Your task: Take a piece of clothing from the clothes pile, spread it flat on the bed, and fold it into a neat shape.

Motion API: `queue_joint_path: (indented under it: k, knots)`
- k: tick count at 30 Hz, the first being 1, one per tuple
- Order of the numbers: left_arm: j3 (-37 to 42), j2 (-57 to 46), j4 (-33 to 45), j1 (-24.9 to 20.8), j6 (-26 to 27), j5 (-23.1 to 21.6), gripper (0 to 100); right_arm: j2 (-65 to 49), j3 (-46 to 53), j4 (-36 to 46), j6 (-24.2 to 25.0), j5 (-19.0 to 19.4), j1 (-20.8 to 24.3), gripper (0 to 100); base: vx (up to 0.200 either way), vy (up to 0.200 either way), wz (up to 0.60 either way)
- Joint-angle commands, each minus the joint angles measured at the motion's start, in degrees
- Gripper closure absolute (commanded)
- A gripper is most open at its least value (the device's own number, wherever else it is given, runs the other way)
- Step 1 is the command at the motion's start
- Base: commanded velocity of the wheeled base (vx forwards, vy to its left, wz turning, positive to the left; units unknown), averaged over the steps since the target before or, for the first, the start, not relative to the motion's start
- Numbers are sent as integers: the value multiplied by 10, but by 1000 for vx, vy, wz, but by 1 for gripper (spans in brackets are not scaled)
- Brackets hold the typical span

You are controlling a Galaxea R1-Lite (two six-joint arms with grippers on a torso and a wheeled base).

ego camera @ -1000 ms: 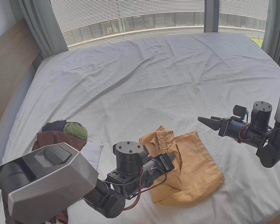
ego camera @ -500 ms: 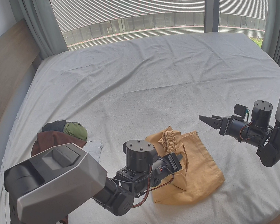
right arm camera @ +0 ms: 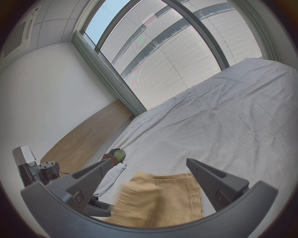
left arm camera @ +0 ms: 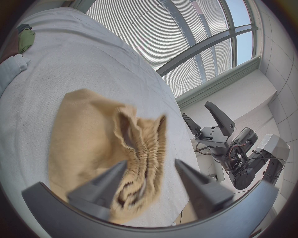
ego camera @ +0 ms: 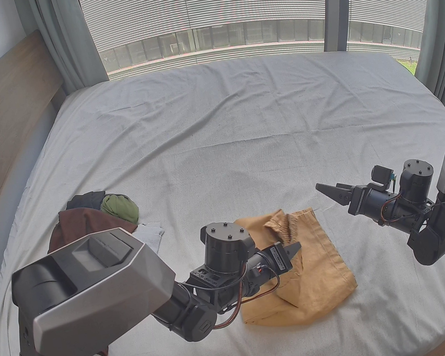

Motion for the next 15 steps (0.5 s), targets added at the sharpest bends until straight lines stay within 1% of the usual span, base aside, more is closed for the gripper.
queue_joint_path:
  k: [1,8,12,15]
  knots:
    - [-7,1,0,-3,-1,0,0,2,-1,0,0,0,-1,0,0,0,0]
    - [-15,-5,-2,-11,-4,4,0,1,-1,0,0,0,-1,0,0,0,0]
    - [-8,-6,-6,-9,-4,24,0,4,3,0,0,0,-1,0,0,0,0]
    - [19,-19,-13,-4,-3,40,0,5,12,8,-1,0,0,0,0,0,0]
